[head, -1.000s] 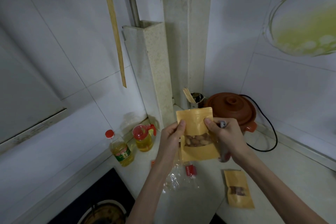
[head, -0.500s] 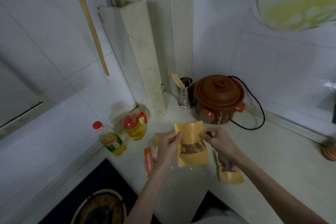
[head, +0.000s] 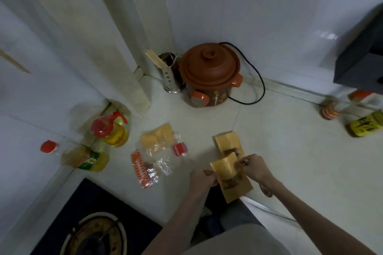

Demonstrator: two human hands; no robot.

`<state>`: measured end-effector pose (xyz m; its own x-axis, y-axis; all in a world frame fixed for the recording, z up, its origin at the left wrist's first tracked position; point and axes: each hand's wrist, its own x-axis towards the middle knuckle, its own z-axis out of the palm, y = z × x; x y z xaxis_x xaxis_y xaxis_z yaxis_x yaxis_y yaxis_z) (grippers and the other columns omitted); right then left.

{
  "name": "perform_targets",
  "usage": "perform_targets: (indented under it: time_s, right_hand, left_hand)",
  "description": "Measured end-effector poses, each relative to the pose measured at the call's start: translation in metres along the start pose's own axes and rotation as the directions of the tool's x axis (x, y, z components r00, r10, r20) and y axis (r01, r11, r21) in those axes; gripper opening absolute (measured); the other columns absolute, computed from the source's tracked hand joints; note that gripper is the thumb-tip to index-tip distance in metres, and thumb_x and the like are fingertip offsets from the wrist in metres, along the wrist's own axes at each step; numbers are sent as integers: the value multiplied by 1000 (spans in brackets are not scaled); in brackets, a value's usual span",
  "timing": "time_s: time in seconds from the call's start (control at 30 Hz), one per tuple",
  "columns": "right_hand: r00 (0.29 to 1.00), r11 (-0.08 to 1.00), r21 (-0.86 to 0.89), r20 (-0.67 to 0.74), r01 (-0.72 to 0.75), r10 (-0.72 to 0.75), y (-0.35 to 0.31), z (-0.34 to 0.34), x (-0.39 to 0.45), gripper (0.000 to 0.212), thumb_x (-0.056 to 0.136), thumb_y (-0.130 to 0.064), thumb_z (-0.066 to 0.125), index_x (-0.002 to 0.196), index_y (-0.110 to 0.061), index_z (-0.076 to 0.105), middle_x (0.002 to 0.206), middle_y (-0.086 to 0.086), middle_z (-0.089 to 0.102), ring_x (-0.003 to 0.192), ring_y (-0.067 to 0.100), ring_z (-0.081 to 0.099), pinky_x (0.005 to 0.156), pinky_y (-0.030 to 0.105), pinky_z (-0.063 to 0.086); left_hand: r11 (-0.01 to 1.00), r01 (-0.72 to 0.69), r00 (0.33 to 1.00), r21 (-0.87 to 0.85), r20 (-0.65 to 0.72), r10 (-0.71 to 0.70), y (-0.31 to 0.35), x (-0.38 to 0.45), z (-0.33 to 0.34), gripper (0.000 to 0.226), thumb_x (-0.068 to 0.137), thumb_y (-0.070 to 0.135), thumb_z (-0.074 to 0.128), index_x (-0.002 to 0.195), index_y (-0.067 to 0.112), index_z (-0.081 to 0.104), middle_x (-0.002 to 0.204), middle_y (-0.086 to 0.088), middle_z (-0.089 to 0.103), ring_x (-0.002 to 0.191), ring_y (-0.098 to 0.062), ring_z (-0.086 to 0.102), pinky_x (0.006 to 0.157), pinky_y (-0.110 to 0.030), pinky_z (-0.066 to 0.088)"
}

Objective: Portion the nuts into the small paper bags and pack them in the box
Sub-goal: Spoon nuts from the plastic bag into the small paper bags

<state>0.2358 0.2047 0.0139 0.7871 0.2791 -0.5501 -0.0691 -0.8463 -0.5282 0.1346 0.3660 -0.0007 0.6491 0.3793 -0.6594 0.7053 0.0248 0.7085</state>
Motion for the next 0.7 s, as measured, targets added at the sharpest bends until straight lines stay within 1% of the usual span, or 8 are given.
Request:
perform_targets:
  time_s: [0.07,0.13,0.23,0.3,0.37,0.47,0.6,0.7]
  right_hand:
    - [998,998,15,-22,-60,61,12,-6,2,29,83,-26,62,62,-6,67,64,12,67,62,22,63,58,33,45]
    - [993,995,18,-66,-93,94,21,-13,6,37,82,-23,61,49,-9,54,52,8,55,52,19,51,54,33,39]
    - [982,989,6,-115,-148,147,27,-27,16,39,82,-18,59,47,-9,45,51,10,49,54,23,48,54,30,33]
    - [975,983,19,-124,-184,185,29,-35,26,33,83,-18,59,52,-6,55,59,16,59,61,26,56,58,31,39]
    - [967,975,53,-126,-215,220,29,-44,36,27,85,-19,58,67,-1,68,69,15,67,70,28,63,61,31,46]
    - [959,970,80,-148,-231,240,30,-52,53,27,87,-21,57,80,0,72,80,15,71,80,29,66,68,34,52]
    - [949,964,101,-175,-247,261,30,-53,65,26,88,-20,55,79,-2,72,79,15,71,79,31,66,67,33,53]
    - [945,959,121,-174,-258,276,28,-52,70,24,88,-14,54,83,2,72,81,17,71,78,31,67,69,39,54]
  left_hand:
    - [996,-39,999,81,40,36,5,9,14,16,81,4,72,65,7,71,70,-10,72,68,-22,71,66,-33,60]
    - [985,-69,994,160,92,55,11,19,27,13,81,9,71,69,9,72,73,-11,72,71,-20,68,71,-33,55]
    - [976,-62,992,209,124,37,21,37,45,15,83,14,71,68,14,70,63,1,65,61,-7,59,60,-20,47]
    - [977,-45,992,207,126,19,30,50,56,15,83,14,71,68,12,70,61,3,65,55,-3,60,58,-17,51]
    - [987,-4,990,160,140,-19,40,61,66,22,84,11,71,63,14,66,60,2,65,54,-6,62,65,-26,57]
    - [995,36,987,91,155,-50,53,75,77,25,87,5,66,65,16,62,62,1,63,53,-8,62,63,-28,58]
    - [994,59,974,89,215,-77,62,88,83,11,87,5,60,95,9,66,72,0,64,59,-9,62,58,-22,55]
    - [992,87,958,94,264,-109,66,97,81,17,84,1,59,94,12,67,82,-5,67,75,-18,67,75,-31,60]
